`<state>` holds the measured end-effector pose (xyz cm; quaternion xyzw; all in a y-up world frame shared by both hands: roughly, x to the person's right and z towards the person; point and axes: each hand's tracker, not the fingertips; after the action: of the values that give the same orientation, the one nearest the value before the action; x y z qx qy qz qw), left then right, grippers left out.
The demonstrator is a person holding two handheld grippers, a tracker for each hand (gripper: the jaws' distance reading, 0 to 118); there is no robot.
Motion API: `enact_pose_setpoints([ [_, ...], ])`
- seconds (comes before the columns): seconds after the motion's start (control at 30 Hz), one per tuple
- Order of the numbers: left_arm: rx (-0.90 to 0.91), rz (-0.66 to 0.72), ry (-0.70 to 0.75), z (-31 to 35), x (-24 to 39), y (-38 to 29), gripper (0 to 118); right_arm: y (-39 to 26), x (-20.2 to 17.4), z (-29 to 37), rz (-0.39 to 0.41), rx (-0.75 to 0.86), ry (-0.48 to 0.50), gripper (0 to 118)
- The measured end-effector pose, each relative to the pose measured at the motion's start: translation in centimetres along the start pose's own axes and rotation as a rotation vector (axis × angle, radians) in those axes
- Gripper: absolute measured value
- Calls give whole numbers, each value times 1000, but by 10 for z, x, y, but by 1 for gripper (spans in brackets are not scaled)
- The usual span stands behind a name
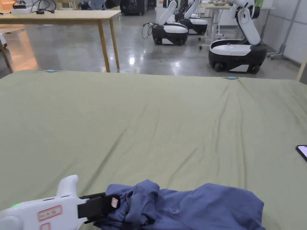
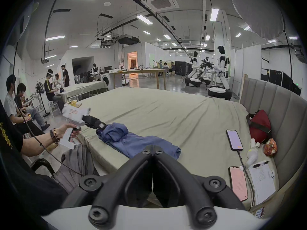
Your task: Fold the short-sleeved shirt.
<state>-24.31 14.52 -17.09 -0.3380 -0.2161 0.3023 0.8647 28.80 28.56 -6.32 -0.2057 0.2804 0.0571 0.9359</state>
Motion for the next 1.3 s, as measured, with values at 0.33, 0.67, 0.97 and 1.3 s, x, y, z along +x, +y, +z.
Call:
enact_pose_setpoints([
  [0.33, -180, 10, -216, -109, 30, -1, 0, -8, 4, 29, -27, -13, -93, 1],
  [0.67, -198, 27, -73, -121, 35, -6, 0, -10, 6, 20, -39, -32, -97, 1],
  [0.97, 176, -13, -152, 68, 47, 8, 0, 11, 9, 1, -10, 106, -51, 1],
  [1.3, 218, 63, 101, 81, 8, -2, 0, 24, 0, -29, 21, 125, -33, 1],
])
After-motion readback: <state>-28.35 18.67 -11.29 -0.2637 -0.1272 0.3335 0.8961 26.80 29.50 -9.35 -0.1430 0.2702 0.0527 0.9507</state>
